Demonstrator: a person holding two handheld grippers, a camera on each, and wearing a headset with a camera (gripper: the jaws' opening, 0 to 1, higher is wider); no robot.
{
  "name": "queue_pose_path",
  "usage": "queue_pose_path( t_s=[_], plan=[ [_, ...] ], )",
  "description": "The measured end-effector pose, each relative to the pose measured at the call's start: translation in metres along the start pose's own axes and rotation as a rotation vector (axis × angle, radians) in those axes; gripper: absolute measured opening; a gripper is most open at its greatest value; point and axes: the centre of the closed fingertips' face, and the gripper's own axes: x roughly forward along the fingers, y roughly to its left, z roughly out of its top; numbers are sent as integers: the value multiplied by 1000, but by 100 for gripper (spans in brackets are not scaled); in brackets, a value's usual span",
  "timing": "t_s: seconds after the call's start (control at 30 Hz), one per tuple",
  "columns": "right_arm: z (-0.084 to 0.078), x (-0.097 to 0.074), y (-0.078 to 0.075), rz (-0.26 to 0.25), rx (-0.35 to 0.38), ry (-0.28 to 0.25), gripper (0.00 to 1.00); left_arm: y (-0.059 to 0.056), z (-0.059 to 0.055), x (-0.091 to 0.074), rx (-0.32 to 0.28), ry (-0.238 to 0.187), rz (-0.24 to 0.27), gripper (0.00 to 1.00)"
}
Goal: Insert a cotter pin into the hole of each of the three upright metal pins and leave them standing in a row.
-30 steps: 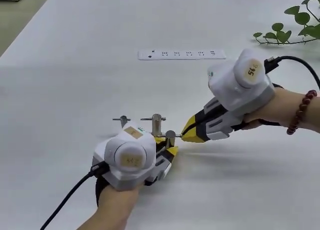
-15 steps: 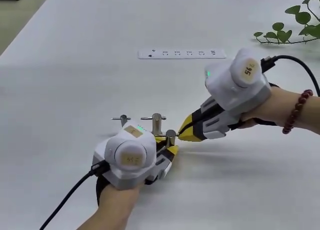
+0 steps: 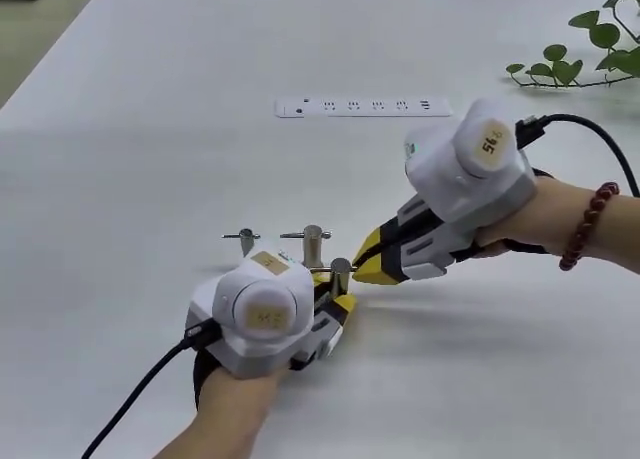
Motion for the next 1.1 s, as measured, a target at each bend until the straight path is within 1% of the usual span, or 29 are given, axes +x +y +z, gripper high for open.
queue_pose_path(
  t_s=[0.1, 0.2, 0.3, 0.43, 0.6, 0.7, 0.9, 1.1],
  plan=[
    [-1, 0, -1, -9, 16, 0, 10, 0, -2, -1, -2, 7, -1, 17],
    [1, 1, -1, -17, 37, -10, 13, 0, -1, -5, -8, 9, -11, 21],
    [5, 3, 2, -13, 52, -27, 15, -1, 0, -8, -12, 8, -22, 28],
    [9, 6, 2, -19, 61, -37, 16, -3, 1, -12, -7, 6, -30, 33],
    [11, 11, 2, -27, 68, -37, 17, -3, 2, -15, -13, 3, -38, 38],
    [12, 15, 2, -27, 79, -41, 17, -3, 2, -17, -29, 4, -39, 41],
    [11, 21, 2, -28, 91, -42, 16, -3, 0, -22, -47, 10, -39, 44],
    [9, 26, 1, -27, 98, -48, 13, -1, 1, -26, -64, 3, -37, 48]
  ],
)
